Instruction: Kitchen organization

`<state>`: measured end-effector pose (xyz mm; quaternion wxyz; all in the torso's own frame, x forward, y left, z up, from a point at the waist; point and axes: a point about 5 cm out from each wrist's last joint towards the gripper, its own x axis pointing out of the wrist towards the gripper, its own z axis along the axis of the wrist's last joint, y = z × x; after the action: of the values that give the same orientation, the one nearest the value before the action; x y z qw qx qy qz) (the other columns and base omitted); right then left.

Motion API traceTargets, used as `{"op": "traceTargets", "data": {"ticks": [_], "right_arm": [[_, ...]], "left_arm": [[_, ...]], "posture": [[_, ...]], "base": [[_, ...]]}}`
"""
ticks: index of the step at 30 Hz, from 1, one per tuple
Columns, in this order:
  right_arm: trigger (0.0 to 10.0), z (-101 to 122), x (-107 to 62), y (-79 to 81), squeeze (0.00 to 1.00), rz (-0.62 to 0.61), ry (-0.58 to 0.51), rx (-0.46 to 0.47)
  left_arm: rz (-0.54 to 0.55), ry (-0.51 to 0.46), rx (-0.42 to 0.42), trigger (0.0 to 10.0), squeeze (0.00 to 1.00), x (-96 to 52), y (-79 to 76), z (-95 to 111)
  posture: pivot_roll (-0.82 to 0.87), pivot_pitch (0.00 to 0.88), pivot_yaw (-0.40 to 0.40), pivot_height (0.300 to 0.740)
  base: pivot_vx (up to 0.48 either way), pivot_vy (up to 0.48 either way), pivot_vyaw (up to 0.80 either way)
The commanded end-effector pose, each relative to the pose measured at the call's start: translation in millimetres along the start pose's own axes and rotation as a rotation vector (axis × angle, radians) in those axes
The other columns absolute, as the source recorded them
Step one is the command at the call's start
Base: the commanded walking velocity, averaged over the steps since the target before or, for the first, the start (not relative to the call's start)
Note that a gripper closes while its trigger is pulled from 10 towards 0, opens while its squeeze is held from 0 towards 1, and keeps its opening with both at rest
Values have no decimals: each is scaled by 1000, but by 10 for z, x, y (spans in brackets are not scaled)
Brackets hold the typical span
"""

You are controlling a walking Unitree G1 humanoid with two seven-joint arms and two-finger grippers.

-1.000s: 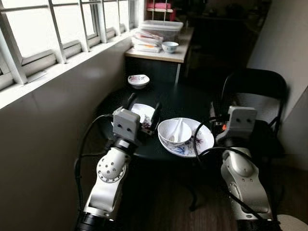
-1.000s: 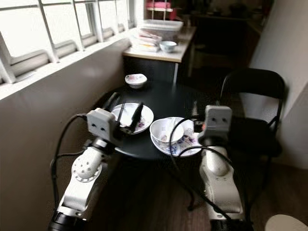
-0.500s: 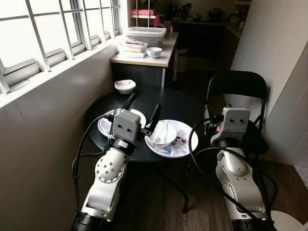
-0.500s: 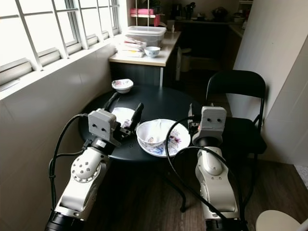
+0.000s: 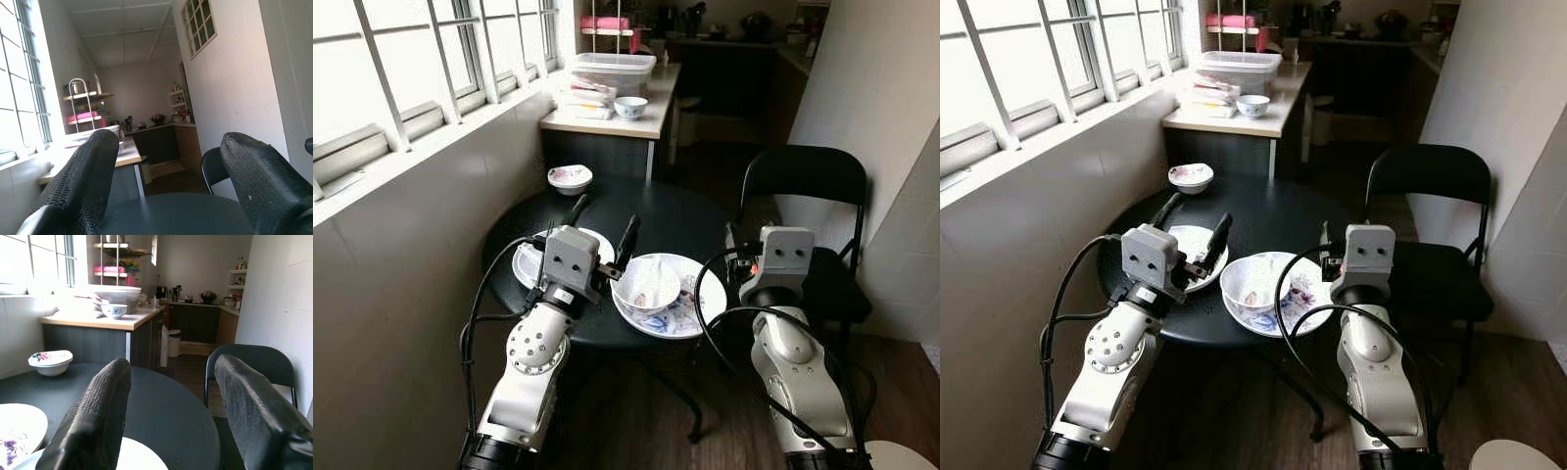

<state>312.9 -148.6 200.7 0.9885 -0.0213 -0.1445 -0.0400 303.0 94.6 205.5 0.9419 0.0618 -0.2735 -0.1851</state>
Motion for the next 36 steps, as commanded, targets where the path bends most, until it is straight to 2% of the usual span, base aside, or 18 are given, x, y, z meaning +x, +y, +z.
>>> {"op": "traceTargets", "data": {"ticks": [1,9,22,24,27,36], "right_arm": [[10000,-14,9,8,0,5,12,-5],[10000,-20,11,10,0,5,14,-6],[10000,-37,20,-29,0,-17,22,1],[10000,-118,37,-71,0,-40,86,83],[10000,-219,64,-122,0,-44,156,137],[10000,-559,173,-291,0,1,370,178]], "left_arm": [[1,11,-2,10000,0,-4,8,-17],[3,-19,-14,10000,0,-10,5,19],[-6,-13,-14,10000,0,-11,-10,2],[-6,-9,-11,10000,0,-17,-8,-7],[-5,-4,-9,10000,0,-20,-9,-15],[-5,8,-3,10000,0,-21,-11,-34]], "posture": [[-6,0,-16,740],[-5,0,-17,740],[-5,0,-19,740],[-5,0,-21,740],[-2,0,-23,740],[1,0,-28,740]], "base": [[259,0,0],[32,0,0],[0,0,0],[0,0,0],[0,0,0],[0,0,0]]}}
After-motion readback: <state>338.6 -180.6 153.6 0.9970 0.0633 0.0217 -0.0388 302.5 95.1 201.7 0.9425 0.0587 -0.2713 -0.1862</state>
